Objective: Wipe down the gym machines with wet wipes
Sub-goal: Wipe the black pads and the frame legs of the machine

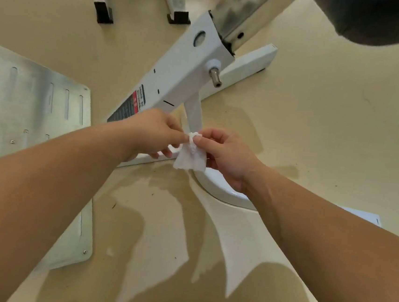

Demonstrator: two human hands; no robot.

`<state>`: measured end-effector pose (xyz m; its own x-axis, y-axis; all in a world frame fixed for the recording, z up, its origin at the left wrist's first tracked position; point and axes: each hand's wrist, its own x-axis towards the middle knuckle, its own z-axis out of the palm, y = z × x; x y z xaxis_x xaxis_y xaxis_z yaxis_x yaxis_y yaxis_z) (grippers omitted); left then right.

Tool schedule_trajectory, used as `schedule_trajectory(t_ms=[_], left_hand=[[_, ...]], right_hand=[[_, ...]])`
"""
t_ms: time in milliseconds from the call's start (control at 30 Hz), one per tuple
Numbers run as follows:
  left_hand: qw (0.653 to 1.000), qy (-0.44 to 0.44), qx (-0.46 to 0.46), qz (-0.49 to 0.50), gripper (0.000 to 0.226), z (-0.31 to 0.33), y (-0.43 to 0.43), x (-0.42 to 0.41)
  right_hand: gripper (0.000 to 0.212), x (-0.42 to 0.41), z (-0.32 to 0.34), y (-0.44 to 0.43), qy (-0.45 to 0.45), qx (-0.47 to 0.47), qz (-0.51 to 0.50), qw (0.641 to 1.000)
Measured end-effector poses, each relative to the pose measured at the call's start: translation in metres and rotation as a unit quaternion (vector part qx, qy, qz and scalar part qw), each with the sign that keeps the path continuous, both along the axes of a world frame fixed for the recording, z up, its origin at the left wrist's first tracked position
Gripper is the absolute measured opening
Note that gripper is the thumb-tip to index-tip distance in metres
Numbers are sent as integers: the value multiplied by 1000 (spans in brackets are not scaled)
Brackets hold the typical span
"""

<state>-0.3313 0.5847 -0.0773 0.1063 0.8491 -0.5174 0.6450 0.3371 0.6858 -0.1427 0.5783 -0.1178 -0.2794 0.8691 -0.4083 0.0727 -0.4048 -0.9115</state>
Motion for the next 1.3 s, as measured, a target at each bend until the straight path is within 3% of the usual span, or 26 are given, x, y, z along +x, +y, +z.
schedule_trajectory(t_ms=[100, 300, 500, 767, 867, 1067, 1300], left_hand=[[983, -146, 18, 105, 11, 10, 2, -22], [920, -339, 16, 196, 23, 45, 1, -26], [914, -315, 71, 245, 11, 90, 0, -17], [902, -236, 125, 340, 9, 193, -12, 11], [885, -253, 115, 374, 8, 253, -19, 16], [876, -293, 67, 377, 12, 394, -47, 3], [912, -282, 7, 297, 23, 525, -79, -15]], right_hand=[[9, -27, 22, 6, -3, 19, -13, 1000], [16, -58, 73, 17, -1, 39, -41, 998], [20, -59, 123, 20, -46, 59, -88, 993], [19, -52, 243, 12, 32, -24, -59, 997], [22, -47, 306, 10, 32, -36, -42, 998], [12, -41, 453, -6, -70, -47, 4, 996], [7, -33, 589, -44, -126, -71, 20, 989]])
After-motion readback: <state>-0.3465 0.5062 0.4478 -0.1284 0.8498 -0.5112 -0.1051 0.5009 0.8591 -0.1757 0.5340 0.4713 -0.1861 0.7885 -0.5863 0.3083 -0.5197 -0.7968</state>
